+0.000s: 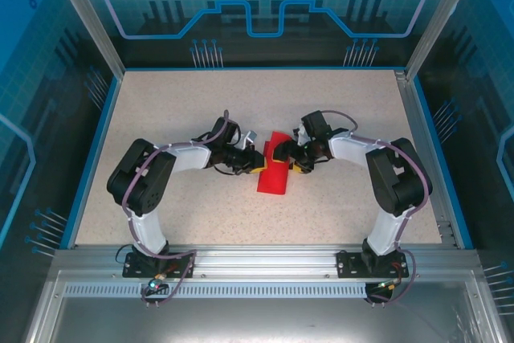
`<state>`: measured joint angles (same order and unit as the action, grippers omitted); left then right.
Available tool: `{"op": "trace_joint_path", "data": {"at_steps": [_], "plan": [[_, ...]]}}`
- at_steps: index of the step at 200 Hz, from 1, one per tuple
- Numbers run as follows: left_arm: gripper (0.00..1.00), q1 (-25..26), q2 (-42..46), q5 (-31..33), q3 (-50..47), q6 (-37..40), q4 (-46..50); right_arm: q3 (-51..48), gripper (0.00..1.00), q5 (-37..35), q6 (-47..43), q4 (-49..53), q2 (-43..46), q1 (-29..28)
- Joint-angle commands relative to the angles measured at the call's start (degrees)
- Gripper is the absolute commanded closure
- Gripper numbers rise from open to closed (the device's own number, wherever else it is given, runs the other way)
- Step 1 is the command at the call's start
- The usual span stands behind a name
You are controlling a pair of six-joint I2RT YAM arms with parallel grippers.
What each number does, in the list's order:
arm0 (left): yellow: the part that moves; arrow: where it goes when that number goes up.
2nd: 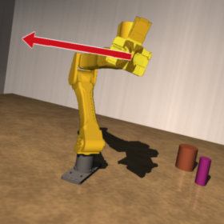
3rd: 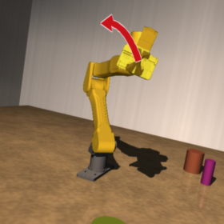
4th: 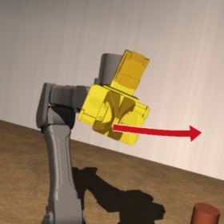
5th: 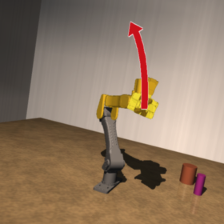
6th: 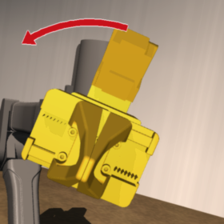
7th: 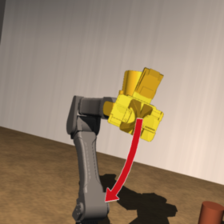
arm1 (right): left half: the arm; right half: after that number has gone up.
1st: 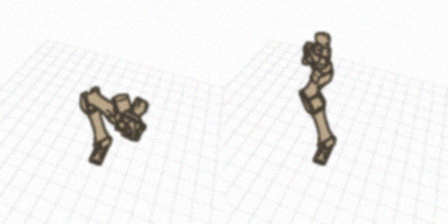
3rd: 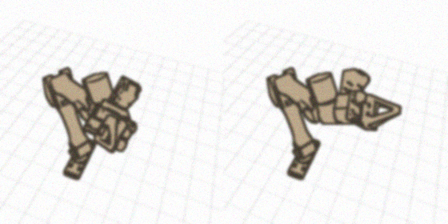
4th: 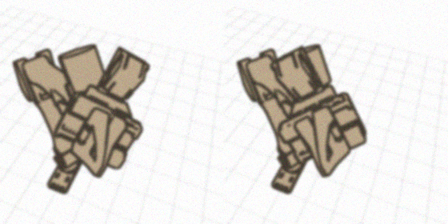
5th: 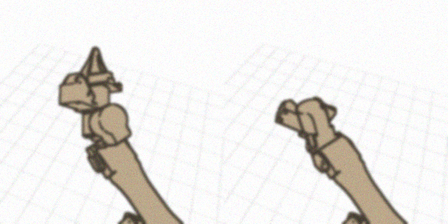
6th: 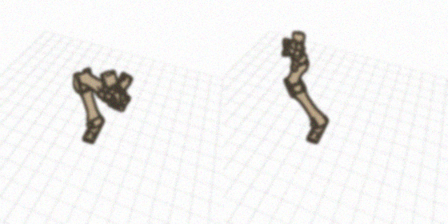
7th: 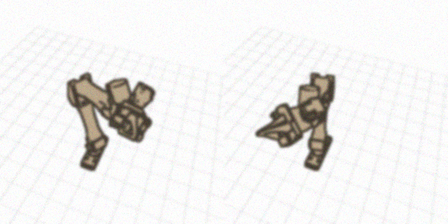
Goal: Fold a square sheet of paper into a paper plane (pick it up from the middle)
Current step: Fold the square sheet of paper in half at the center of the table.
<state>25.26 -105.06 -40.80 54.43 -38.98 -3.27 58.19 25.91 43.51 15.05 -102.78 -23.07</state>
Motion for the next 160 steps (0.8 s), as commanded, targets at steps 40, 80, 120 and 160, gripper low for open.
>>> {"op": "trace_joint_path", "data": {"at_steps": [40,80,120,160], "plan": [[1.00,0.42,-0.30,2.23,1.24,1.23,1.95,-13.14,0.19,-3.74,3.93,-15.13,12.03,2.31],[1.00,0.44,0.02,2.67,0.73,0.77,1.90,-15.60,0.26,-5.39,4.50,-14.79,14.19,1.02],[1.00,0.44,0.46,2.76,0.15,0.01,1.58,-14.89,0.41,-4.79,6.62,-18.09,9.75,-0.62],[1.00,0.42,0.55,2.92,-0.20,-0.26,1.51,-14.40,0.46,-4.26,7.47,-19.33,7.30,-0.07]]}}
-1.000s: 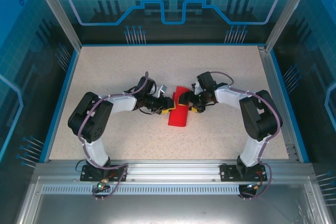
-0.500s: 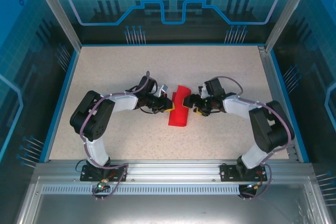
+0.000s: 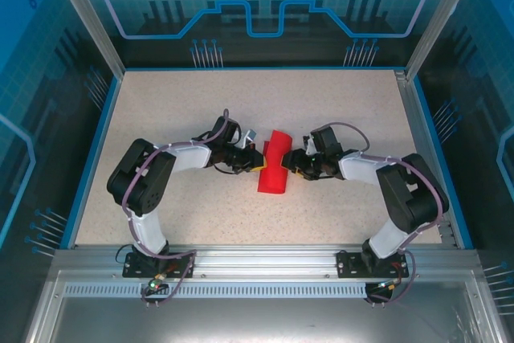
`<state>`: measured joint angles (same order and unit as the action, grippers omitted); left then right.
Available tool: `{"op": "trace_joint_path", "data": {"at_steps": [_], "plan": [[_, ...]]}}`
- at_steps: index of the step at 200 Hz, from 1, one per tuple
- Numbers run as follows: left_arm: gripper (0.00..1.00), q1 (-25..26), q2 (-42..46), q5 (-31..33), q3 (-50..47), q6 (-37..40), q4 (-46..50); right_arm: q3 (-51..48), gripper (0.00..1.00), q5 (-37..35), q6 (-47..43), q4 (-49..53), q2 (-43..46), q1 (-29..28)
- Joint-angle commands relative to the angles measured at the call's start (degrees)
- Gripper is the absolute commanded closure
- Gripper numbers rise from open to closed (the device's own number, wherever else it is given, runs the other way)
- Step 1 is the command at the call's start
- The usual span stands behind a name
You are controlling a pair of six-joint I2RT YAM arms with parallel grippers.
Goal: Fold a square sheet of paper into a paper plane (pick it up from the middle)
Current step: Fold the square sheet of paper in half at the center of the table.
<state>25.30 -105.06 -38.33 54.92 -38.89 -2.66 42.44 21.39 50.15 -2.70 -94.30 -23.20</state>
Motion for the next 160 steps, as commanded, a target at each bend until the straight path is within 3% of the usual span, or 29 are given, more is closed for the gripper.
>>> {"op": "trace_joint_path", "data": {"at_steps": [1,84,160], "plan": [[1.00,0.41,0.60,0.45,-0.69,-0.41,0.90,1.30,0.46,0.34,0.87,-1.73,-1.25,0.07],[1.00,0.41,1.21,2.03,-1.13,-0.55,2.07,0.89,0.43,5.63,0.62,-4.71,-1.77,2.48],[1.00,0.39,1.17,2.23,-1.83,-1.21,0.97,2.54,0.47,4.66,-0.44,-1.84,-3.96,2.37]]}}
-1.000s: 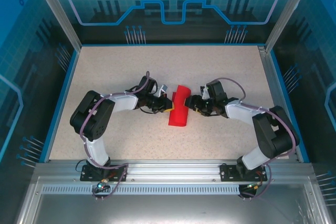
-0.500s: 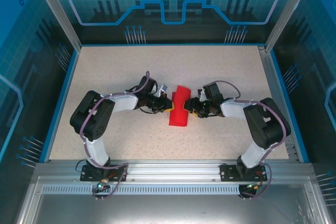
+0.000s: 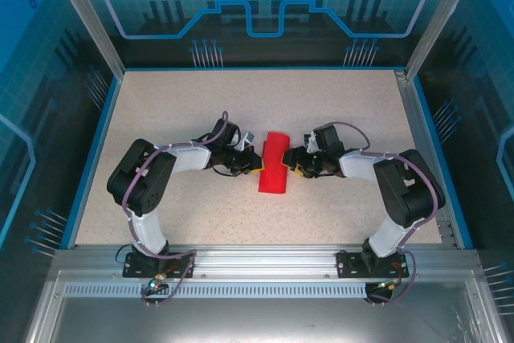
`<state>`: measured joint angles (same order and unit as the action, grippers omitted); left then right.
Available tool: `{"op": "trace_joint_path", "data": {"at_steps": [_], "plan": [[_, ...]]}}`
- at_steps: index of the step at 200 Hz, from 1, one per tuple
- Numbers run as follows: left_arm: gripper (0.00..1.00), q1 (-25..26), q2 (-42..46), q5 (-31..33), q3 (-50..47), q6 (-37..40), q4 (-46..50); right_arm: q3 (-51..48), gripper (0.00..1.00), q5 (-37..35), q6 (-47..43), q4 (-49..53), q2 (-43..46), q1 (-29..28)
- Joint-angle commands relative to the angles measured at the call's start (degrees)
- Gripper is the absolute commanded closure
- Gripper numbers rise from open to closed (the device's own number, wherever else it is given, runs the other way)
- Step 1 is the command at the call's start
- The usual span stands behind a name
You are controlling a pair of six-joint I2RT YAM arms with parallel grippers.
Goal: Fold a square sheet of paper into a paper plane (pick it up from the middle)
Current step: Fold the square sheet of paper in half at the center of the table, then hold the paper at the center of the table.
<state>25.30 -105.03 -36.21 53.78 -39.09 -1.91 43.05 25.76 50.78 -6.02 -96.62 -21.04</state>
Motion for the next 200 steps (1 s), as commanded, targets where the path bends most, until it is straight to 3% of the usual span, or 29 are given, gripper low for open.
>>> {"op": "trace_joint_path", "data": {"at_steps": [1,55,77,82,102,117,146,200], "plan": [[1.00,0.42,1.15,0.09,-0.74,-1.00,0.15,1.94,0.47,0.23,-1.10,1.64,-1.69,0.21],[0.95,0.34,1.89,0.30,-0.96,-0.51,0.52,4.38,0.48,-0.92,-2.14,4.66,-4.24,-0.49],[0.79,0.38,3.07,1.87,-1.08,0.09,1.87,6.22,0.48,-2.37,-3.54,7.93,-5.12,-1.06],[0.71,0.32,3.68,2.65,-1.06,0.28,2.40,6.70,0.48,-3.15,-3.94,8.98,-5.20,-1.33],[0.52,0.31,6.95,8.62,-1.45,0.76,6.01,9.13,0.47,-5.81,-5.35,13.35,-5.78,-2.57],[0.43,0.34,9.55,13.50,-1.82,0.77,8.56,10.72,0.47,-7.82,-6.25,16.55,-6.47,-3.33],[0.40,0.35,13.11,18.45,-2.59,1.07,10.99,12.99,0.46,-10.37,-7.33,20.67,-7.77,-3.91],[0.40,0.35,13.54,19.04,-2.73,1.72,11.85,17.02,0.47,-9.36,-13.21,27.12,-8.93,-3.91]]}}
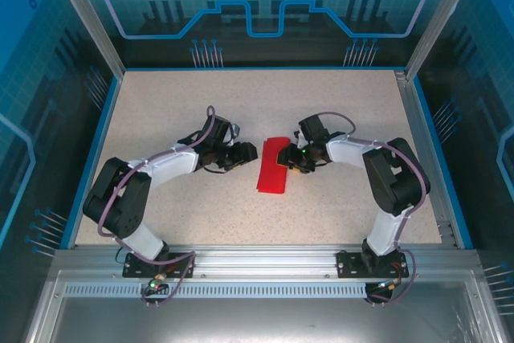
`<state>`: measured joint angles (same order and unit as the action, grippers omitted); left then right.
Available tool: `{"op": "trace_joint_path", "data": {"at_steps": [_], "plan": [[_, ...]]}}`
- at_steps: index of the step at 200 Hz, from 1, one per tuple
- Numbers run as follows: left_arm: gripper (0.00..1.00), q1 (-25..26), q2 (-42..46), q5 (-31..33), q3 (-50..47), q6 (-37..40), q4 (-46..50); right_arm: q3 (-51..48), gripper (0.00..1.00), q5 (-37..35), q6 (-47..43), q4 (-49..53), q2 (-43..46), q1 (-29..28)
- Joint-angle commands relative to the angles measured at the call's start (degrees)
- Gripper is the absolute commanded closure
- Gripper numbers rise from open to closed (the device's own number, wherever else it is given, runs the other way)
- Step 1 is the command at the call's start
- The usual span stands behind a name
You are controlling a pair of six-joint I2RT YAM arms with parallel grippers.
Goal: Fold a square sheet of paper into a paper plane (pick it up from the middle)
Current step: Hold the paper at the center of the table.
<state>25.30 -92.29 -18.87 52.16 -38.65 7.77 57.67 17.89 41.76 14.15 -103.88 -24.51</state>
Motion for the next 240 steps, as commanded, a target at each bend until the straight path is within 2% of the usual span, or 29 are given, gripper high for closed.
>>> {"op": "trace_joint_path", "data": {"at_steps": [1,88,240], "plan": [[0.40,0.36,0.76,1.68,-1.10,1.29,2.17,2.51,0.47,-1.47,-4.25,7.12,-1.68,-0.44],[0.40,0.36,0.31,1.11,-0.92,1.84,2.58,6.65,0.45,-0.34,-7.97,11.89,-4.60,0.18],[0.41,0.28,-1.44,0.68,0.57,2.24,3.39,14.27,0.45,-6.46,-10.67,23.05,-11.13,-0.31]]}}
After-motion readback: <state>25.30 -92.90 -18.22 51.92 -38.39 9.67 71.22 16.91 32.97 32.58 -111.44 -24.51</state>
